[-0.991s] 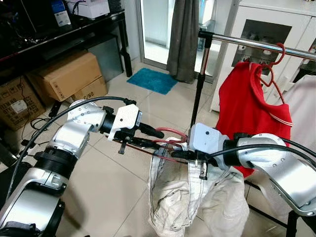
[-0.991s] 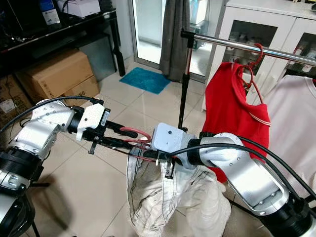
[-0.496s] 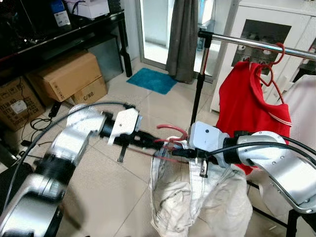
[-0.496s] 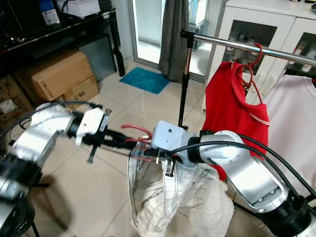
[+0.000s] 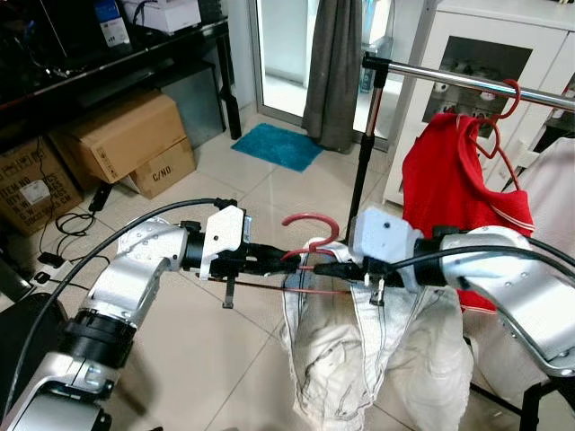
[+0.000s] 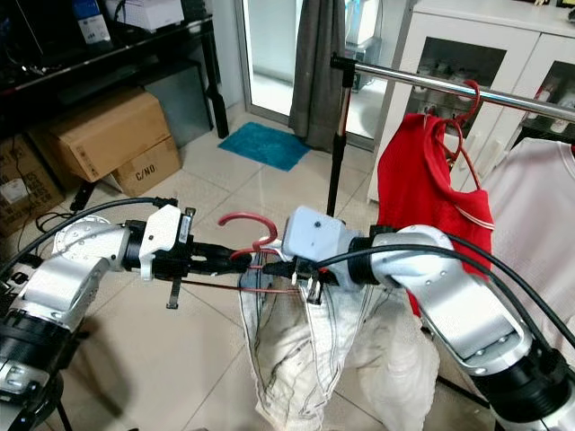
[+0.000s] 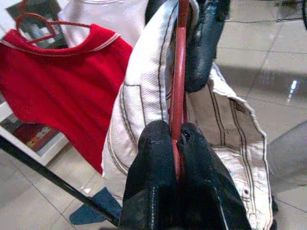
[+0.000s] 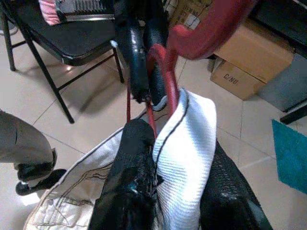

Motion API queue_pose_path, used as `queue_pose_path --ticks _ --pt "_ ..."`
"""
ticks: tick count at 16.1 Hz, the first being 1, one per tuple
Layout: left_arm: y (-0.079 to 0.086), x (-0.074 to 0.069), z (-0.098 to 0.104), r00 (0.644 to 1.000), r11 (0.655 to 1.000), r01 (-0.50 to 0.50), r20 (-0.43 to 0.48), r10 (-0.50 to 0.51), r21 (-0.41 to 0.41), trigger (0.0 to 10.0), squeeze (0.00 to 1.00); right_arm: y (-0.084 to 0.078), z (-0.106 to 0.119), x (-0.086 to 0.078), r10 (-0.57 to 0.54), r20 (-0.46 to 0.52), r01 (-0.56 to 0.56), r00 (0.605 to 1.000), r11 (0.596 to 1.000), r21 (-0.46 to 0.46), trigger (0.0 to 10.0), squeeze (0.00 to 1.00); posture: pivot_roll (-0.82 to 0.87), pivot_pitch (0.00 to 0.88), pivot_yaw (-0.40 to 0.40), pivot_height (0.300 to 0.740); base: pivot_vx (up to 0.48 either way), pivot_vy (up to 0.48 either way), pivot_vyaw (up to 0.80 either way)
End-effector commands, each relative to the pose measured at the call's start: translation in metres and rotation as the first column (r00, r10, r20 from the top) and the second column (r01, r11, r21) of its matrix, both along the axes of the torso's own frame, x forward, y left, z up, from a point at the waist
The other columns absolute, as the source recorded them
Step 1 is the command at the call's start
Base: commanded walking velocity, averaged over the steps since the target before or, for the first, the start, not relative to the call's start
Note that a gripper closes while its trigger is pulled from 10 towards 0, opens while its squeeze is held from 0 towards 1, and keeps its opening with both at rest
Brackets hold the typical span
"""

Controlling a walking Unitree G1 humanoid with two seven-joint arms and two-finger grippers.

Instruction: Hang hanger

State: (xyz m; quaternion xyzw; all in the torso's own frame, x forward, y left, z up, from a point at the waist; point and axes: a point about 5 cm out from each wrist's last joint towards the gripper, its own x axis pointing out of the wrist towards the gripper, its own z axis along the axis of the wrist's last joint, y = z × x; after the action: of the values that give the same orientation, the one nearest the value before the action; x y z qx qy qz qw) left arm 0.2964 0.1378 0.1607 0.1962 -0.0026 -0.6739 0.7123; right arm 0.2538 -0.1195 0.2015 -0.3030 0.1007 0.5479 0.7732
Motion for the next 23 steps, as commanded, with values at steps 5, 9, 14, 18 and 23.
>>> queue_pose_path --ticks 5,9,14,18,23 --pt "0.004 0.005 0.012 0.991 0.988 -0.116 0.054 0.122 -0.098 0.0 0.0 -0.006 0.025 0.0 -0.004 0.084 -0.002 0.996 0.998 0.064 10.0 1.0 -0.19 0.0 0.046 0.74 0.0 0.0 0.0" --pt "0.001 0.015 0.017 0.974 0.97 -0.194 0.092 0.208 -0.145 0.0 0.0 -0.014 0.026 -0.001 -0.116 0.084 0.109 0.99 0.991 0.077 10.0 1.0 -0.19 0.0 0.054 0.74 0.0 0.0 0.0" --pt "-0.006 0.02 0.024 0.961 0.949 -0.231 0.105 0.257 -0.215 0.0 0.0 -0.008 0.015 0.001 -0.321 0.138 0.308 0.937 0.945 0.107 10.0 0.29 -0.19 0.0 0.056 0.74 0.0 0.0 0.0" --pt "-0.008 0.02 0.028 0.957 0.944 -0.235 0.116 0.266 -0.232 0.0 0.0 -0.008 0.005 0.012 -0.549 0.226 0.537 0.805 0.835 0.117 10.0 0.0 -0.18 0.0 0.056 0.74 0.0 0.0 0.0" --pt "-0.007 0.022 0.029 0.951 0.939 -0.247 0.124 0.282 -0.24 0.0 0.0 -0.012 0.008 0.014 -0.595 0.293 0.589 0.748 0.799 0.119 0.0 0.0 -0.18 0.0 0.061 0.74 0.0 0.0 0.0"
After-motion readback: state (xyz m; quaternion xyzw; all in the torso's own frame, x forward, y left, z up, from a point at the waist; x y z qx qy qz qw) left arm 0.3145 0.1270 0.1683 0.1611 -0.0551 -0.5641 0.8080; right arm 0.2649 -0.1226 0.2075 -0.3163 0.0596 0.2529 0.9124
